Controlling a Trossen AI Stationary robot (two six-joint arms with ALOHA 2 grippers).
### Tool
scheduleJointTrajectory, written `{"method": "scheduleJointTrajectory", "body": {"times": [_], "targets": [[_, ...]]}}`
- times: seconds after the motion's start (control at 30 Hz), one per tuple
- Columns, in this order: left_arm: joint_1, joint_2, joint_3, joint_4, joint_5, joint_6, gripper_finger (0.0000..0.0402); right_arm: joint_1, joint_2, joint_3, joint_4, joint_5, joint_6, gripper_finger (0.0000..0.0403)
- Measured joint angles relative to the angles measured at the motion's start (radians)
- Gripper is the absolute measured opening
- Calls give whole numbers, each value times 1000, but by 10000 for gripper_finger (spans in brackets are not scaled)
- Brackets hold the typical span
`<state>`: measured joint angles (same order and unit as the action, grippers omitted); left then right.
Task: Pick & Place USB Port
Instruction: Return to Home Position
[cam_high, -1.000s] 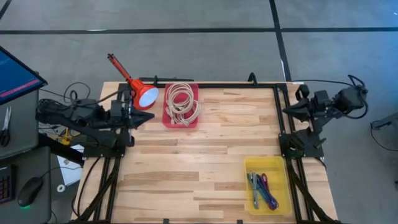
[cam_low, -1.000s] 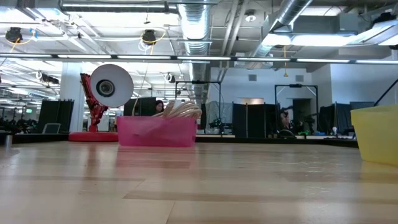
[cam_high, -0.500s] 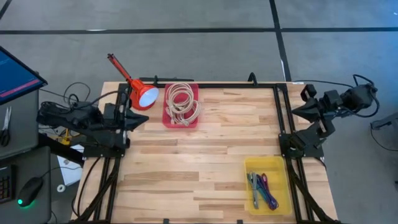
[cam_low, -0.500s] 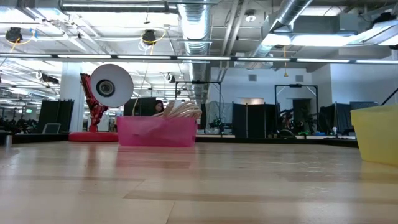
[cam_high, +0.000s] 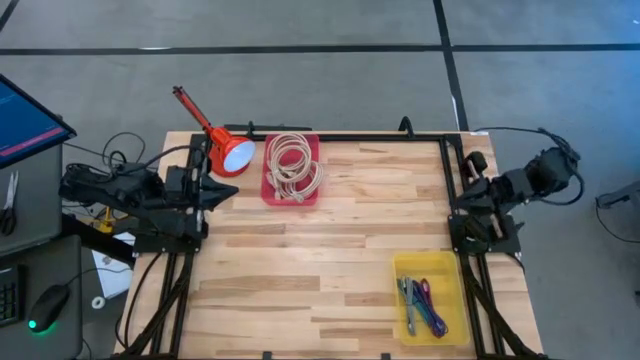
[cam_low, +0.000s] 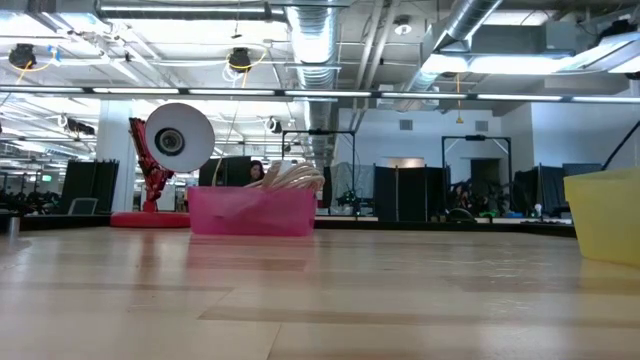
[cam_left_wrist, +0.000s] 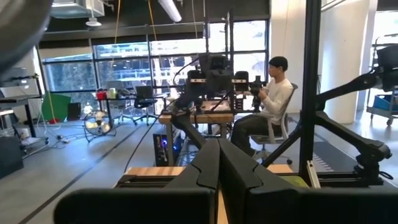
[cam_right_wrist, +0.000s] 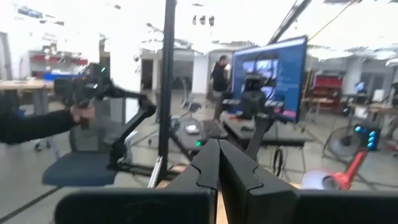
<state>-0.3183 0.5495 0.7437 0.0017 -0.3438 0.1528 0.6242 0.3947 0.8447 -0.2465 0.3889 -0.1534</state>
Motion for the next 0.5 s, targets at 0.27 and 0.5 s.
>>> {"method": "scheduleJointTrajectory", "body": {"times": [0.27,0.5], "targets": [[0,0,0,0,10,0,3,-65,7,1,62,-8,-15,0],[0,0,0,1,31,0,3,-172,124,1,108,-51,-14,0]]}}
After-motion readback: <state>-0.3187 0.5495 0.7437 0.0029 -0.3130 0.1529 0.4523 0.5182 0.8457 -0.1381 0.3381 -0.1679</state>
